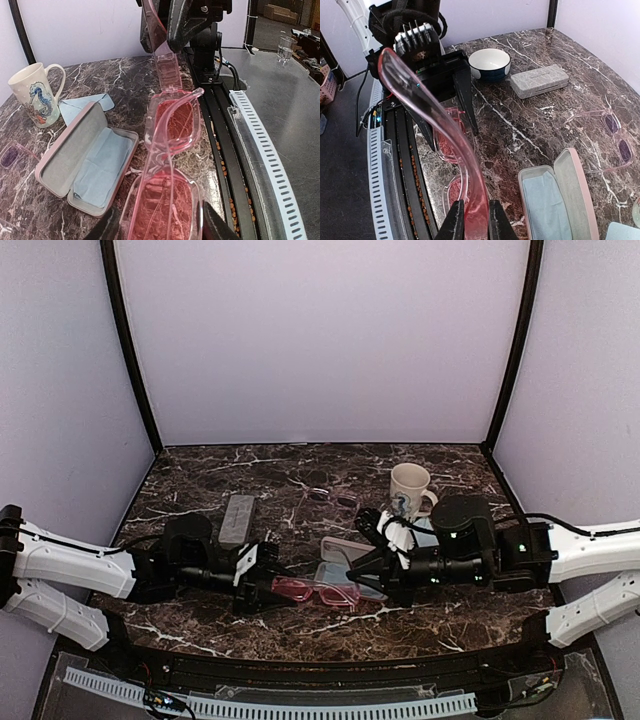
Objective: Organize the sunglasses
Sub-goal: Fold the right temple of the sunglasses with the sunglasses.
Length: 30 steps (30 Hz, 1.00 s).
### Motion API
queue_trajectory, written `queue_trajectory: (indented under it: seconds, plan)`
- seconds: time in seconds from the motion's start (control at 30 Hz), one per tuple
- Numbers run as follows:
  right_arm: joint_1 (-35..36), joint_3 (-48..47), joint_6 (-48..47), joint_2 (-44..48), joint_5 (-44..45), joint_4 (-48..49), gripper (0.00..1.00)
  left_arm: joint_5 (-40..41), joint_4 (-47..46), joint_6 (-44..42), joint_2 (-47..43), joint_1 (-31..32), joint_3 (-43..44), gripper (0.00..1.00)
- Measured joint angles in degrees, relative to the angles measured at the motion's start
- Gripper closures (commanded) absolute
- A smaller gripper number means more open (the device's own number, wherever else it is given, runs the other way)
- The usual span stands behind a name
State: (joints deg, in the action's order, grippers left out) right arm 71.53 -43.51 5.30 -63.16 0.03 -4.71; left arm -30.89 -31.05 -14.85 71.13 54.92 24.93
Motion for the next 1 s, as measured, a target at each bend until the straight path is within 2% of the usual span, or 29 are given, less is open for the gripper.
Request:
queue_trajectory:
  seconds: [0.37, 1.0]
  plan:
    - [-0.22, 0.00, 0.37, -4.70, -1.97, 1.88, 0.89, 0.09, 1.18, -0.02, 0.04, 0.00, 0.00, 1.00]
    - [-0.46, -0.90, 1.97, -12.74, -7.56, 4.33, 0.80, -1.33, 1.14, -0.39, 1.75, 0.02, 0.00, 1.00]
